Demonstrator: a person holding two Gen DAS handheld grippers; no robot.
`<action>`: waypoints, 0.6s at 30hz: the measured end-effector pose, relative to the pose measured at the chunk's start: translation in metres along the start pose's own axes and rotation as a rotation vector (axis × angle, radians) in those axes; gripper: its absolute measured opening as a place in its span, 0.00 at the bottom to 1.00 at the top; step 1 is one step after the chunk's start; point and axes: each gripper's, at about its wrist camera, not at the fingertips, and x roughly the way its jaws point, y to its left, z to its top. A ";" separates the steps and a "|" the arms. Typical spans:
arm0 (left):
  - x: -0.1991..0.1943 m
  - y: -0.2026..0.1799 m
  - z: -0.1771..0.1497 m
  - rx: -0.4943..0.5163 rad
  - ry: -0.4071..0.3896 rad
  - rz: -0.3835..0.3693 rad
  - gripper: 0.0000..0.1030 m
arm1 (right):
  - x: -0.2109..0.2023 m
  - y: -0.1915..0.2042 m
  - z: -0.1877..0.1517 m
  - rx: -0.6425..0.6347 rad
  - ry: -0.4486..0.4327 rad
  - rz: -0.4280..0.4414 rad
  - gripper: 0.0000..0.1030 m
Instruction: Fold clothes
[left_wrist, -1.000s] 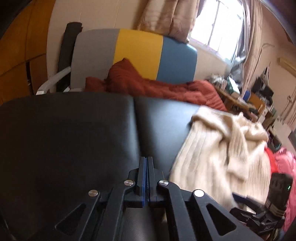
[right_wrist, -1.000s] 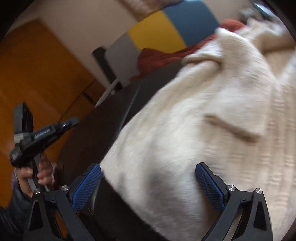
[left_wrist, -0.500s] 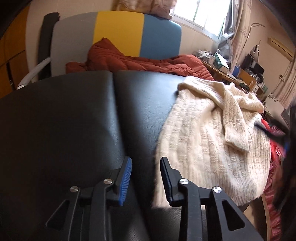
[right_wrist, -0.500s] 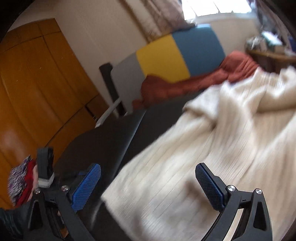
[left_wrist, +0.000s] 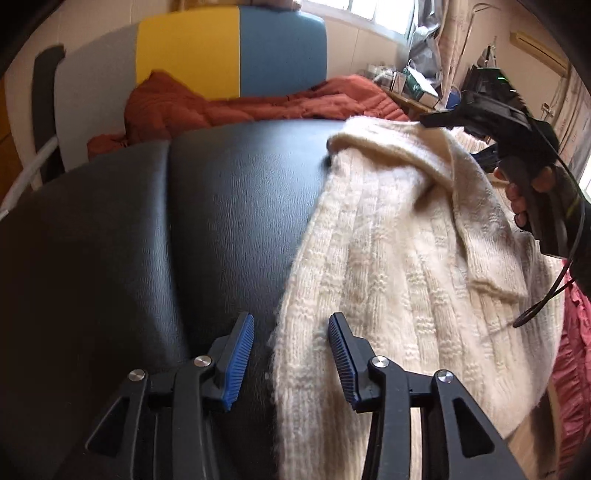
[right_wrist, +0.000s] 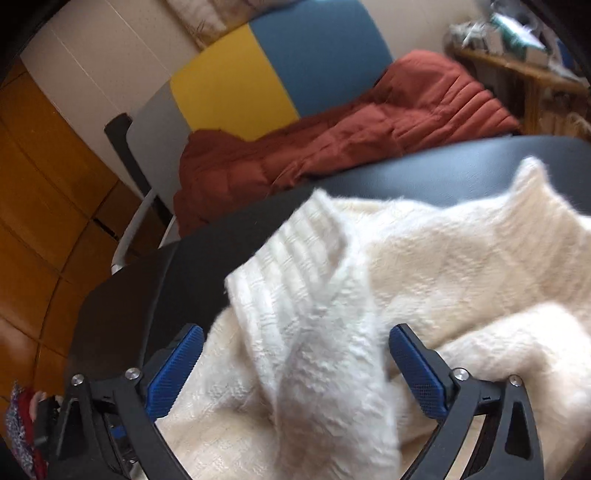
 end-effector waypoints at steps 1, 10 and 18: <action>0.000 -0.002 -0.001 0.007 -0.009 0.008 0.41 | 0.006 0.003 -0.001 -0.015 0.017 0.006 0.76; -0.012 -0.012 -0.016 -0.009 -0.042 0.015 0.09 | 0.018 0.036 -0.026 -0.070 0.051 -0.009 0.15; -0.063 0.008 -0.040 -0.118 -0.110 -0.022 0.07 | 0.002 0.125 -0.047 -0.074 0.001 0.280 0.15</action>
